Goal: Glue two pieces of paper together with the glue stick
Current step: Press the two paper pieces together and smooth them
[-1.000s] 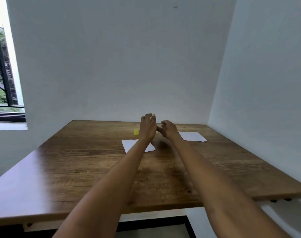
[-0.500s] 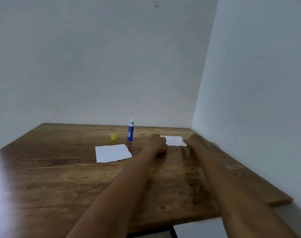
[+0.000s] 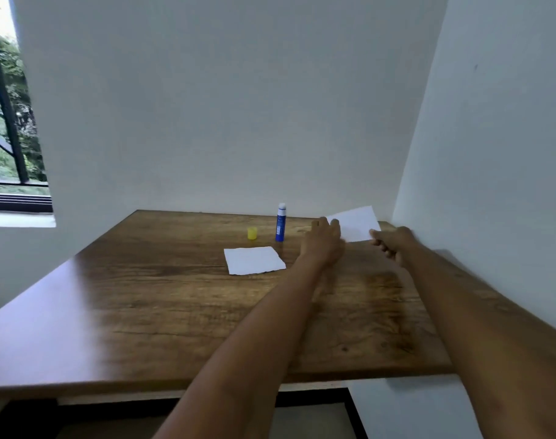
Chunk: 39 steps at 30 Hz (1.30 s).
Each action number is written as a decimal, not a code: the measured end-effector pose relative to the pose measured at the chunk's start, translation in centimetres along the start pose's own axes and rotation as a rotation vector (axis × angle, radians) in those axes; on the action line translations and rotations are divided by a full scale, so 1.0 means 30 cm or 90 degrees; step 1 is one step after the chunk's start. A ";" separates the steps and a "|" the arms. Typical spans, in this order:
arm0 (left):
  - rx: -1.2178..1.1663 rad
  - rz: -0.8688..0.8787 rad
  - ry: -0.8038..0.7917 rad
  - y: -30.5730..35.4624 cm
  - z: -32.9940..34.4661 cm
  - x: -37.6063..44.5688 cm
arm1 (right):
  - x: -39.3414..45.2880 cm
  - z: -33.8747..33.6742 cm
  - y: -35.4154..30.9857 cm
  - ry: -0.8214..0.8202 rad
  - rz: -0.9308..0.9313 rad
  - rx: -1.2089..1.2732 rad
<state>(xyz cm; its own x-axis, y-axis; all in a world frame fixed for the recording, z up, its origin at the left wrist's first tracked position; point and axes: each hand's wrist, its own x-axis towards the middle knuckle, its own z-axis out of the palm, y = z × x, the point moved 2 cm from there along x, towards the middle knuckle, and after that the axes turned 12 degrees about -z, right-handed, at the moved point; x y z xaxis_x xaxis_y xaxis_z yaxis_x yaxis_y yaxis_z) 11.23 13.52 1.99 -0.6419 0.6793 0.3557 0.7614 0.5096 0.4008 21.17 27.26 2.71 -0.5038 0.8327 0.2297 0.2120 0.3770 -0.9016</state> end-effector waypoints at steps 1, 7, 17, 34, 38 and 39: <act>-0.046 -0.021 0.038 -0.013 -0.034 -0.015 | -0.028 0.004 -0.019 -0.002 -0.007 0.026; -0.446 -0.295 0.038 -0.204 -0.203 -0.100 | -0.197 0.126 -0.099 -0.076 -0.031 0.128; -0.723 -0.454 -0.090 -0.476 -0.336 -0.186 | -0.337 0.364 -0.234 -0.203 -0.057 0.180; -0.213 -0.106 -0.077 -0.481 -0.412 0.019 | -0.211 0.469 -0.408 -0.474 -0.171 -0.101; -0.190 -0.162 -0.169 -0.476 -0.387 0.036 | -0.175 0.495 -0.393 -0.411 -0.219 -0.086; -0.203 -0.179 -0.177 -0.480 -0.383 0.033 | -0.168 0.496 -0.383 -0.384 -0.230 -0.078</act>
<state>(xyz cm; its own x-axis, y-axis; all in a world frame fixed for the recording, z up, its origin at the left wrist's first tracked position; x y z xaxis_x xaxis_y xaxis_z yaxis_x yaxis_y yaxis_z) -1.42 0.79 6.27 -0.7368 0.6757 -0.0231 0.4695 0.5359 0.7017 8.80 12.69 6.45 -0.9283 0.2907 0.2319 0.0188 0.6593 -0.7516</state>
